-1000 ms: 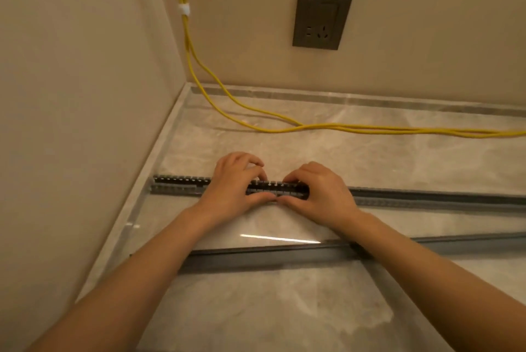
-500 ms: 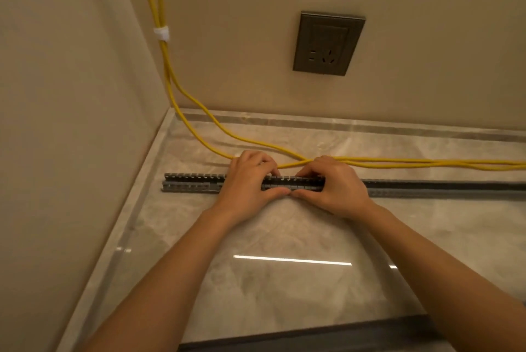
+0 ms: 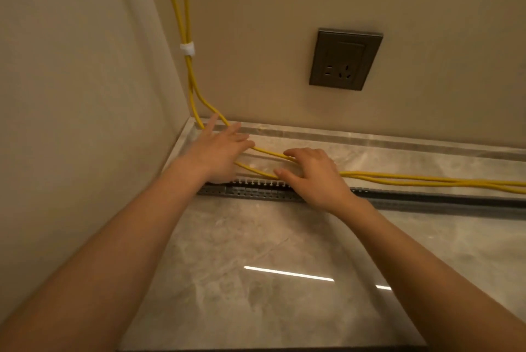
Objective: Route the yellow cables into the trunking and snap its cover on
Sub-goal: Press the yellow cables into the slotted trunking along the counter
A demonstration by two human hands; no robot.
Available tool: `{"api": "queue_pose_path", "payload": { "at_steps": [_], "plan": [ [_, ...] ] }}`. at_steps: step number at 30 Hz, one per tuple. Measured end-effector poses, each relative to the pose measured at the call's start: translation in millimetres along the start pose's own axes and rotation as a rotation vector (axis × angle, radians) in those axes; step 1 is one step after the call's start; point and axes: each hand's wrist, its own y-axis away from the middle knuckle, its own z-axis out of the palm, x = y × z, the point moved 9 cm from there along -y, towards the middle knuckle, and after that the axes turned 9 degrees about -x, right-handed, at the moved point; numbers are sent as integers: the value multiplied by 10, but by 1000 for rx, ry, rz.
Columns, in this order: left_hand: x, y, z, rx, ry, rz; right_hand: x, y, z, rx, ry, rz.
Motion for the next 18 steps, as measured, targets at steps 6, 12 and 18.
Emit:
{"api": "queue_pose_path", "payload": {
  "at_steps": [6,12,18],
  "plan": [
    [-127,93,-159,180,-301,-45,-369,-164,183,-39,200,-11],
    [-293,320,-300,366,-89,-56,-401,-120,53,139,249,-75],
    [-419,639,-616,642,109,53,-476,233,-543,527,111,-268]
  ]
}}
